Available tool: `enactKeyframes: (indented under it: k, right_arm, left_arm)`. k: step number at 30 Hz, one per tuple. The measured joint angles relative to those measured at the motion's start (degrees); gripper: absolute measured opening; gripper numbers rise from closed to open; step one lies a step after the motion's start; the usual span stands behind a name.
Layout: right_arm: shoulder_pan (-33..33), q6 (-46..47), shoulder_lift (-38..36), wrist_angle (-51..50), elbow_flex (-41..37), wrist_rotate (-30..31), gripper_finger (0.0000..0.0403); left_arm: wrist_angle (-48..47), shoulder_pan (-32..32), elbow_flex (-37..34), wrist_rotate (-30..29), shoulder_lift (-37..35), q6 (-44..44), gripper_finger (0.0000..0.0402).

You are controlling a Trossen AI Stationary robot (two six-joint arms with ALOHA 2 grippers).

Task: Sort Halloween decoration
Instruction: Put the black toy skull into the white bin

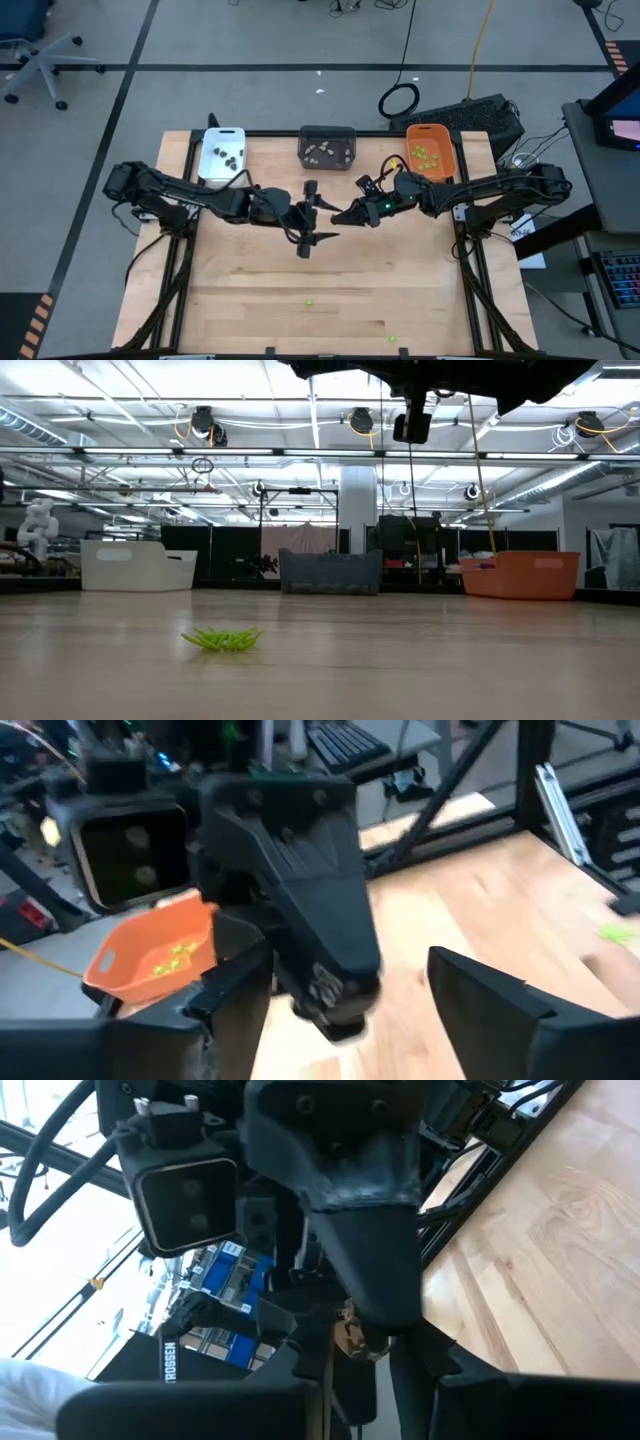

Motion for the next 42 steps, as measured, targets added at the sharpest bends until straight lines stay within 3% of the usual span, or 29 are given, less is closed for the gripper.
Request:
enactKeyframes:
  k: [11,22,29,42]
  right_arm:
    - [0.0,0.0,0.0,0.24,-0.02,-0.02,0.0043]
    - [-0.01,0.28,0.0,0.24,-0.01,-0.04,0.0043]
    - [-0.02,1.28,0.0,0.24,-0.02,0.07,0.0053]
    - [-0.15,3.25,-0.02,-2.53,0.0,0.01,0.0163]
  left_arm:
    - [1.51,0.04,0.0,-2.39,0.11,-0.09,0.0163]
    - [0.53,0.33,0.0,-2.46,0.08,0.46,0.0098]
    - [0.44,0.33,0.0,-2.45,0.08,0.42,0.0091]
    - [0.01,0.34,-0.11,-2.46,-0.38,-0.22,0.009]
